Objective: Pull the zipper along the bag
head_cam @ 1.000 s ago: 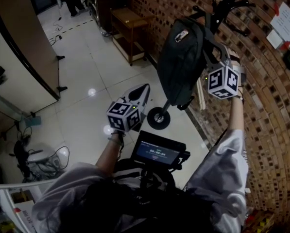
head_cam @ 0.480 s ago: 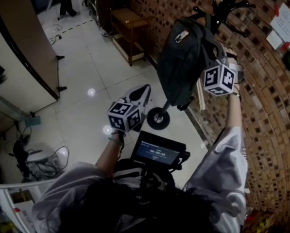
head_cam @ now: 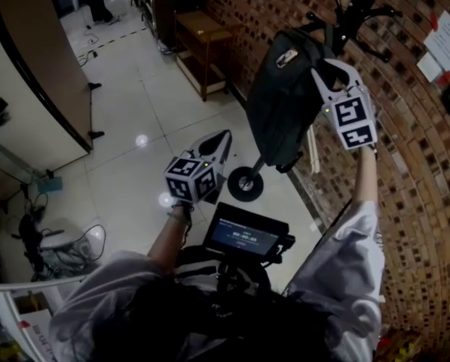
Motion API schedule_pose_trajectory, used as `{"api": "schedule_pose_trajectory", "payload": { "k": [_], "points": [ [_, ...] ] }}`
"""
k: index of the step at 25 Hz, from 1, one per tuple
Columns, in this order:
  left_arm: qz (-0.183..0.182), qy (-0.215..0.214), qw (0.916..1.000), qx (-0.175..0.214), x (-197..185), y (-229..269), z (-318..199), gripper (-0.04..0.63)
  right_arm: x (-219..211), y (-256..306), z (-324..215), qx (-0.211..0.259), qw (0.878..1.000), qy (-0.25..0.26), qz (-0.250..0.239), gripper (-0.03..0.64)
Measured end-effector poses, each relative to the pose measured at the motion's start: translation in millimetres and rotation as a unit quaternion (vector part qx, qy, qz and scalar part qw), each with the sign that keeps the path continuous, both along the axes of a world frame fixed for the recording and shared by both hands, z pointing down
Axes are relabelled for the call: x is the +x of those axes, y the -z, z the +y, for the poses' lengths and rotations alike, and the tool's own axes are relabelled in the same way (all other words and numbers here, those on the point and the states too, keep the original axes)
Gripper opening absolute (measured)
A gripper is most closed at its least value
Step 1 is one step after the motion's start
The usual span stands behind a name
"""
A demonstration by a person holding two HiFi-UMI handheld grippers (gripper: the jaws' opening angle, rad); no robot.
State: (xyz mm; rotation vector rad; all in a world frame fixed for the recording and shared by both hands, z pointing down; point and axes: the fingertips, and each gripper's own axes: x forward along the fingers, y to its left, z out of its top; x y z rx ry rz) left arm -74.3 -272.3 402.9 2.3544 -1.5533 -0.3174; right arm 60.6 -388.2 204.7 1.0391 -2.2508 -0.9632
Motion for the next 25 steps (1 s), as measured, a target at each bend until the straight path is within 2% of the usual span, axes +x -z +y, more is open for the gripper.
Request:
{"api": "schedule_pose_trajectory", "payload": {
  "k": [4,9,15,19,20,25],
  "points": [
    [0.003,-0.005,1.0000,0.005,2.7,2.4,-0.8,0.008,3.4,0.9,-2.2,-0.010,1.000,0.004,-0.028,0.109],
    [-0.001,-0.012,0.9999,0.004,6.0,1.2,-1.6,0.008,13.2,-0.5,-5.4,0.004,1.000,-0.011,-0.024,0.109],
    [0.003,-0.012,0.9999,0.004,3.5,0.8,-2.9,0.008,17.0,1.6,-0.2,0.058,0.997,-0.021,-0.038,0.106],
    [0.003,-0.014,0.9999,0.004,3.5,0.2,-3.3,0.008,19.8,6.8,2.2,0.077,0.995,-0.026,-0.053,0.092],
    [0.002,-0.014,0.9999,0.003,3.5,0.1,-3.5,0.008,21.7,8.4,2.2,0.076,0.995,-0.031,-0.064,0.066],
    [0.007,-0.017,0.9998,0.003,3.4,0.0,-5.0,0.008,14.9,1.2,-2.4,0.037,0.994,-0.043,-0.097,0.051]
  ]
}}
